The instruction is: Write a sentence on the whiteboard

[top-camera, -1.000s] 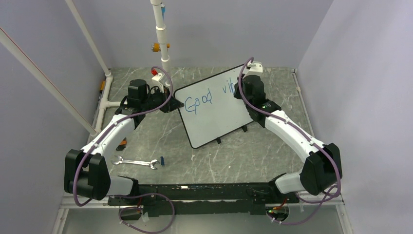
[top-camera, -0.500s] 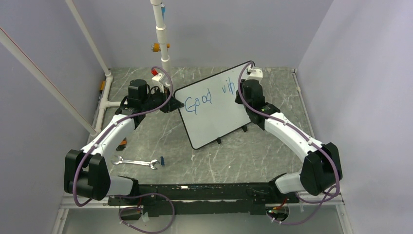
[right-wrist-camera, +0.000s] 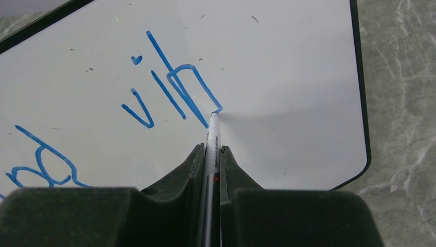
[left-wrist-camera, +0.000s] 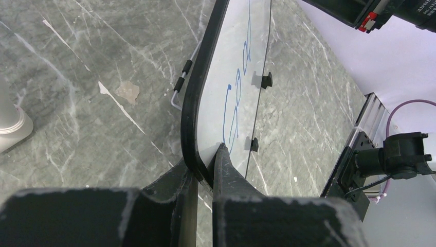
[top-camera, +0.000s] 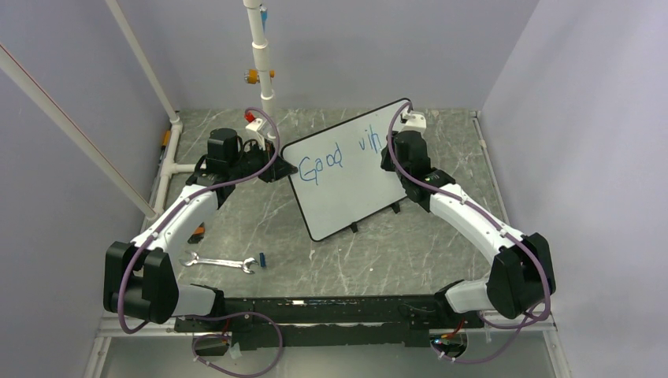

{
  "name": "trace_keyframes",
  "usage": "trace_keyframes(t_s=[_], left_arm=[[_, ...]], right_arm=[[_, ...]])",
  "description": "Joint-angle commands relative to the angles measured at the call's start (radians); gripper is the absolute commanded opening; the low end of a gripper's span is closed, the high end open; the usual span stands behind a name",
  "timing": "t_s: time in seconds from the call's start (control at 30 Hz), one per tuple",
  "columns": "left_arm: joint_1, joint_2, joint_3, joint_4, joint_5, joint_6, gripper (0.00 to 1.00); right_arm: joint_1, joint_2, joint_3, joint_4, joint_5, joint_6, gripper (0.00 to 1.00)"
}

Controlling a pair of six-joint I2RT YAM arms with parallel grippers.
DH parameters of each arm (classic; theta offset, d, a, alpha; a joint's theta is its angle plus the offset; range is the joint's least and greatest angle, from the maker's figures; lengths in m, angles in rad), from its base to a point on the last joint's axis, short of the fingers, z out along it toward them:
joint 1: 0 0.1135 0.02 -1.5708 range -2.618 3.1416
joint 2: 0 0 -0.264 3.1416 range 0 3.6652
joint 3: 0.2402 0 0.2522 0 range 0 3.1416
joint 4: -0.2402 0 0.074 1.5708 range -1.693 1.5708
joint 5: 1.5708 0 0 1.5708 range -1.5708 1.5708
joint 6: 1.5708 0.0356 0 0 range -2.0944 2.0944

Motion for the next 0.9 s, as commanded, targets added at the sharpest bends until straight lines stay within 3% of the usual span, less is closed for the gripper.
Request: trace_keyframes(t_s=[0.0, 0.4, 0.87], left_arm=[[-0.003, -0.009, 0.003, -0.035, -0.153, 0.205, 0.00], [-0.004, -0.011, 0.005, -0.037, -0.157, 0.205, 0.00], [-0.004, -0.017, 0.003, -0.037, -0.165, 0.207, 0.00]], right_arm=[[0.005, -0.020, 0.006, 0.010, -0.081, 0.030, 0.00], [0.003, -0.080, 0.012, -0.008, -0.092, 0.030, 0.00], [-0.008, -0.130, 0.077, -0.045, 0.006, -0.025, 0.00]])
